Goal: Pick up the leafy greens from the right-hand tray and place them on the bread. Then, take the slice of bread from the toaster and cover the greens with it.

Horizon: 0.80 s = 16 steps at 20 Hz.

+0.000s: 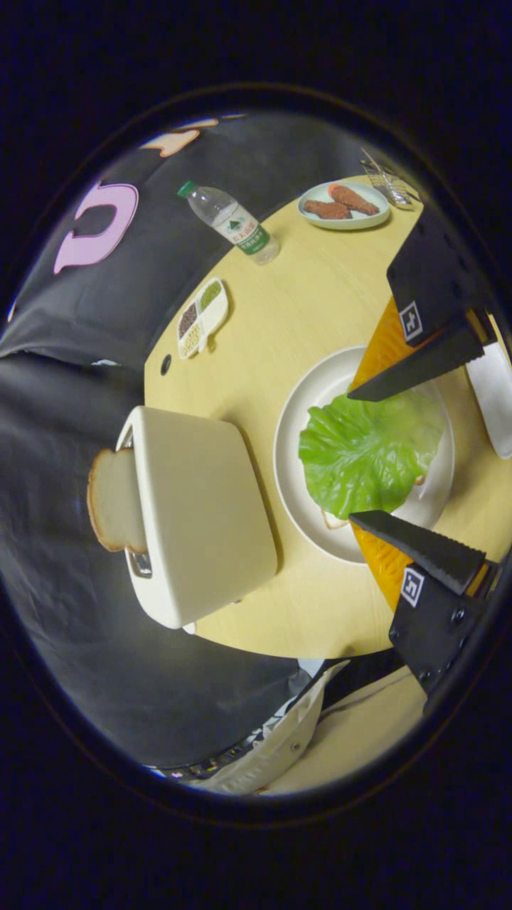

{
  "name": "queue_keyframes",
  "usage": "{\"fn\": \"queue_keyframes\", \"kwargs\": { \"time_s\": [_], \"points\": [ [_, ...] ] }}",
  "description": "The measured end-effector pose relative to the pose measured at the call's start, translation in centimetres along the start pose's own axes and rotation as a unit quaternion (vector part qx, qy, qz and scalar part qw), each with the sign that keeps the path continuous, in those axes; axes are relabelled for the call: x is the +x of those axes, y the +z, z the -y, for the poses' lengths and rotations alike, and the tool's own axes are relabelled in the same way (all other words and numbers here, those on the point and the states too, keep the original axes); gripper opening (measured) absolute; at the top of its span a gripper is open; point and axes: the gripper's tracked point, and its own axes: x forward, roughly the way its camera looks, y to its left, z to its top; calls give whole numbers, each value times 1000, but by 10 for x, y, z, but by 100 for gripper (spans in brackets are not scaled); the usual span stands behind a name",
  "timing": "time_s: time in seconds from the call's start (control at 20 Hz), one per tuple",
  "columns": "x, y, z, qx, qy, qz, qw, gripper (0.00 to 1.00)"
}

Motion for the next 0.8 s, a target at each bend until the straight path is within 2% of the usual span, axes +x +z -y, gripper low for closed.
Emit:
{"fn": "queue_keyframes", "kwargs": {
  "time_s": [0.35, 0.8],
  "points": [
    [-25, 67, 5, 6, -40, 41, 998, 100],
    [-33, 140, -15, 28, -39, 70, 996, 100]
  ]
}}
